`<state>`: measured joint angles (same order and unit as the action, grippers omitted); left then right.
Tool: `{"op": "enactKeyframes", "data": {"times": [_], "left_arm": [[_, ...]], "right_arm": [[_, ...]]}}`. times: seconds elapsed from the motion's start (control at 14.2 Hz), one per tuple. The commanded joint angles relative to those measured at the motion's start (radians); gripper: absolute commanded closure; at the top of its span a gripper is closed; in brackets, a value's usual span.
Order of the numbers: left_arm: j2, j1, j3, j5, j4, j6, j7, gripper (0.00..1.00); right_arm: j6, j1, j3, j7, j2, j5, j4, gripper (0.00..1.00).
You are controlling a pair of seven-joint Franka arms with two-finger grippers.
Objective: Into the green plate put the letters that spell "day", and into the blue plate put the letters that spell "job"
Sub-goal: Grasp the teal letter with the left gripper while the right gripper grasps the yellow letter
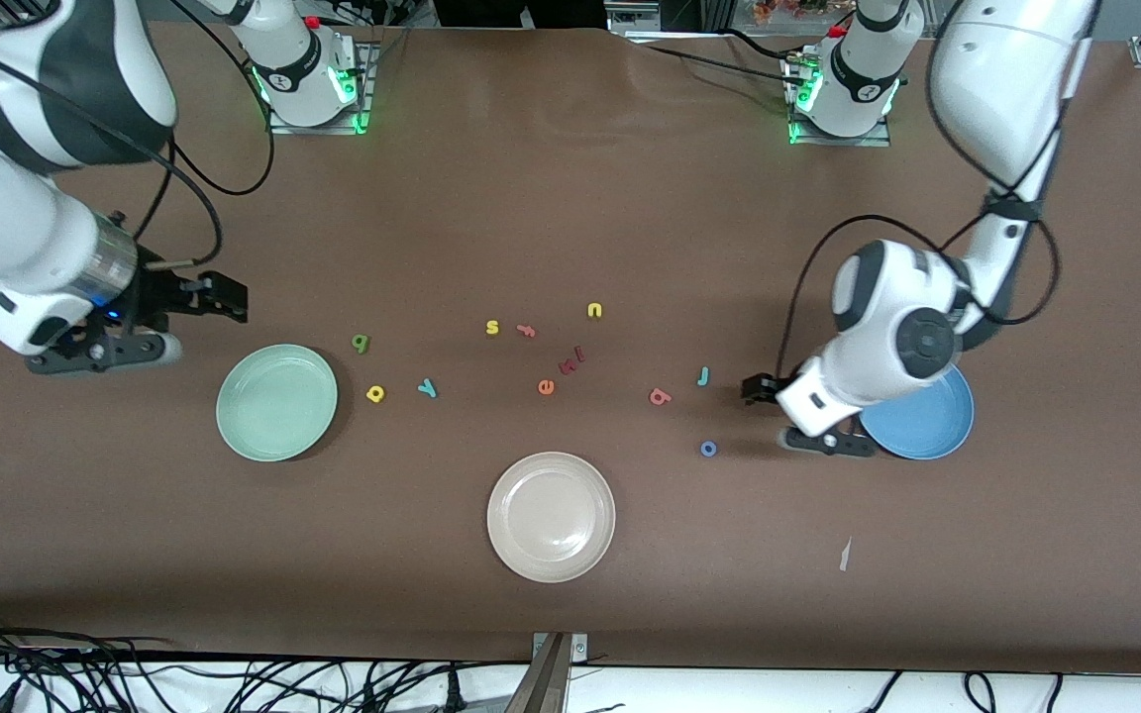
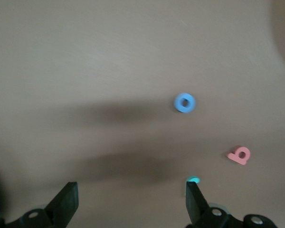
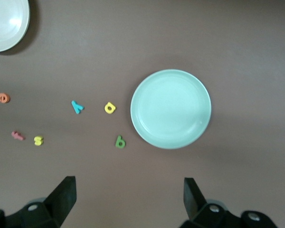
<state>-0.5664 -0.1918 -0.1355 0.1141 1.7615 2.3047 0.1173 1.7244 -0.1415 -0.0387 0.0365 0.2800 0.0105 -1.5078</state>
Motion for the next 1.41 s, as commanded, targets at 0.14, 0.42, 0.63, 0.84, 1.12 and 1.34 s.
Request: {"op": "enactKeyframes", "data": {"times": [0.14,0.42,0.63,0.84,1.12,1.34], "left_arm": [[-0.058,-0.118,0.014,-0.056,0.044,0.128,0.073,0.00],[-0.101,-0.149,0.014,-0.163,0.041,0.134,0.146,0.04],[-0.110,-0.152,0.014,-0.163,0.036,0.136,0.151,0.18],[-0.115,-0.161,0.014,-0.163,0.045,0.131,0.185,0.44],[-0.112,-0.178,0.014,-0.203,0.047,0.117,0.252,0.65],[-0.110,-0.193,0.016,-0.208,0.064,0.117,0.277,0.75]], "right_arm": [[0.335,-0.073,0.000,0.010,0.053,0.003,-0.184,0.00],[0.396,-0.086,0.000,-0.015,0.093,-0.001,-0.250,0.00],[0.532,-0.089,-0.001,-0.012,0.139,-0.001,-0.314,0.00],[0.670,-0.121,-0.001,-0.007,0.195,0.000,-0.362,0.01],[0.751,-0.130,-0.001,-0.003,0.240,-0.001,-0.377,0.01],[0.810,-0.141,-0.001,-0.001,0.281,-0.001,-0.377,0.01]]}}
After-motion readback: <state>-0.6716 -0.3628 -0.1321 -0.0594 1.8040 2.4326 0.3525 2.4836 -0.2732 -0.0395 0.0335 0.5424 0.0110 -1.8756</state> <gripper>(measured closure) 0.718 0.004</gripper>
